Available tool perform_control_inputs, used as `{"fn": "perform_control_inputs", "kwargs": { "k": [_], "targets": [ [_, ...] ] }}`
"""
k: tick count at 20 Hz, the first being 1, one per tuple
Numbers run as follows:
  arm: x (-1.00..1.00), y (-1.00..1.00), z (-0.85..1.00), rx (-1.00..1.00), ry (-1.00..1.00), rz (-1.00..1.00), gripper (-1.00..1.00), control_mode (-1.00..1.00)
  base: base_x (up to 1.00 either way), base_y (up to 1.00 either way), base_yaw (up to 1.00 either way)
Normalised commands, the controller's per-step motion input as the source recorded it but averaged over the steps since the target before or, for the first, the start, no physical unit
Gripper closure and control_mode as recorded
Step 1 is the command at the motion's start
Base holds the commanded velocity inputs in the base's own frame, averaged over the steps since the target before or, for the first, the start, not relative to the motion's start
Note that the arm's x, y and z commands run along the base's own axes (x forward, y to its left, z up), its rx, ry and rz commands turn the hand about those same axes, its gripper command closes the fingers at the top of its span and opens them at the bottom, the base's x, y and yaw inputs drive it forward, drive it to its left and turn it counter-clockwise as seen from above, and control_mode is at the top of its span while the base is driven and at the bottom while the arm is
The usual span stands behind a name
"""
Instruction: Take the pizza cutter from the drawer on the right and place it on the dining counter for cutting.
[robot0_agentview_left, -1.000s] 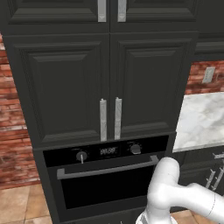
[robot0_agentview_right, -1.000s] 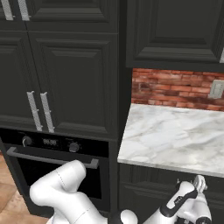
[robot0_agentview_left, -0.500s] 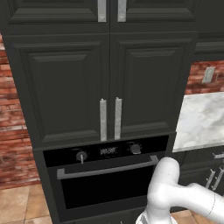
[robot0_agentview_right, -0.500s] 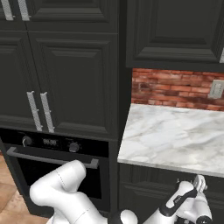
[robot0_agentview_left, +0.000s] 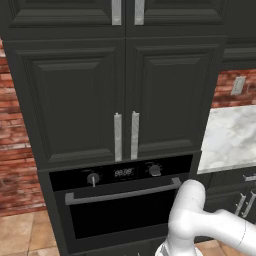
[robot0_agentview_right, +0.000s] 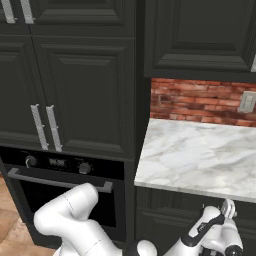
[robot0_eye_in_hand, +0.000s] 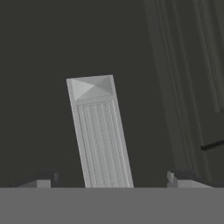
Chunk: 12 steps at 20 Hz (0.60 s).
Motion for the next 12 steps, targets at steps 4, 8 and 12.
{"fn": "perform_control_inputs", "kwargs": {
  "k": [4, 8, 12],
  "targets": [
    [0.00, 0.00, 0.00, 0.00, 0.00, 0.00, 1.00, -1.00, 0.00, 0.00, 0.00],
    [0.00, 0.00, 0.00, 0.00, 0.00, 0.00, 1.00, -1.00, 0.00, 0.00, 0.00],
    [0.00, 0.00, 0.00, 0.00, 0.00, 0.00, 1.00, -1.00, 0.00, 0.00, 0.00]
  ]
}}
